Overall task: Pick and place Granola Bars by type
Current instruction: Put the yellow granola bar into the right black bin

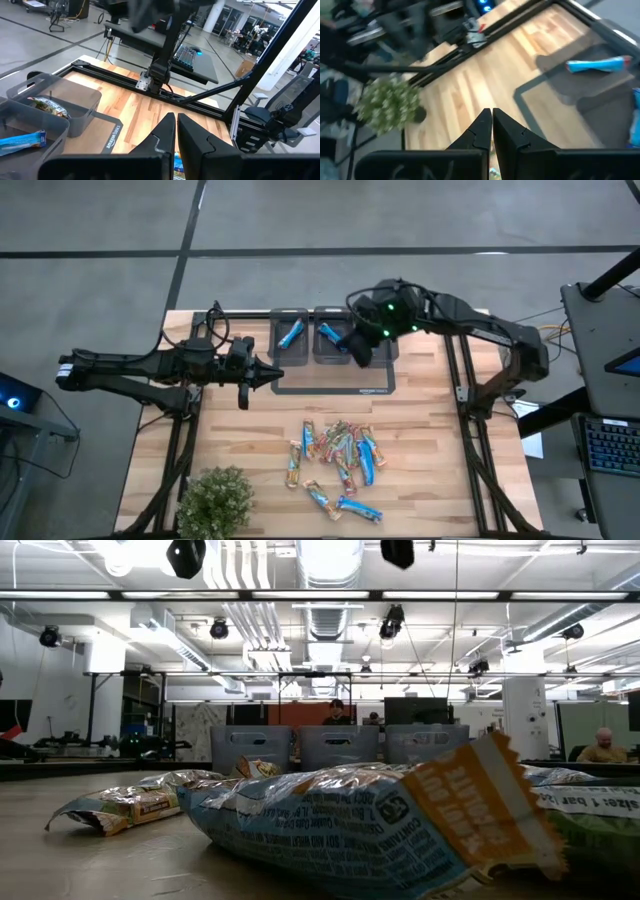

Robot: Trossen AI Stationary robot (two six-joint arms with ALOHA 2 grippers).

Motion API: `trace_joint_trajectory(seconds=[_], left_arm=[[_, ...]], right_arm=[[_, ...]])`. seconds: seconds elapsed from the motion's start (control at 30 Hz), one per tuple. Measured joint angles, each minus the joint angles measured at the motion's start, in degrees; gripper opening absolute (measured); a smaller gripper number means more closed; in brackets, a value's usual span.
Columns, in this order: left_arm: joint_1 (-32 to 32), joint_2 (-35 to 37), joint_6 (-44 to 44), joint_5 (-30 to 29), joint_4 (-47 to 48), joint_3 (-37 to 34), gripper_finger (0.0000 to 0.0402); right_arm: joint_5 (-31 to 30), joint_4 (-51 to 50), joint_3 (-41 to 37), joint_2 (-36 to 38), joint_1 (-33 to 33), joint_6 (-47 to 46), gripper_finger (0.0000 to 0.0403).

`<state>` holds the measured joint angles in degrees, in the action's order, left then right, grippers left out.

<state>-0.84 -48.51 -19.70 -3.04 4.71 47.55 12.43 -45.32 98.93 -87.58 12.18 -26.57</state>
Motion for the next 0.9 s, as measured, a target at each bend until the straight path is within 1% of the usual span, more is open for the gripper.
trace_joint_trajectory(seconds=[0.17, 0.23, 0.37, 0.53, 0.67, 0.77, 0.9], left_arm=[[-0.02, 0.0, -0.3, 1.38, -0.26, 0.0, 0.0003], [-0.02, 0.0, -1.58, 2.64, -0.84, 0.0, 0.0003], [-0.09, 0.0, -4.18, 3.14, -1.16, 0.13, 0.0003], [-0.09, 0.0, -4.98, 3.15, -1.25, 0.91, 0.0003], [-0.09, 0.0, -4.63, 3.19, -1.24, 1.58, 0.0004], [-0.15, -0.21, -4.68, 3.35, -1.29, 2.28, 0.002], [-0.17, -1.29, -4.73, 3.4, -1.24, 3.35, 0.0066]], right_arm=[[-1.13, -0.33, -2.58, 2.55, -4.38, 1.09, 0.0009], [-2.78, -0.3, -4.17, 3.36, -6.22, 1.04, 0.0009], [-6.51, 0.92, -8.37, 5.58, -9.39, -0.19, 0.0008], [-6.65, 1.33, -12.12, 7.41, -12.36, -0.74, 0.0009], [-6.73, 2.0, -14.59, 8.87, -13.81, -2.98, 0.0009], [-7.86, 2.86, -16.53, 10.42, -14.42, -3.48, 0.0009], [-8.49, 2.9, -18.5, 12.45, -14.59, -5.02, 0.0009]])
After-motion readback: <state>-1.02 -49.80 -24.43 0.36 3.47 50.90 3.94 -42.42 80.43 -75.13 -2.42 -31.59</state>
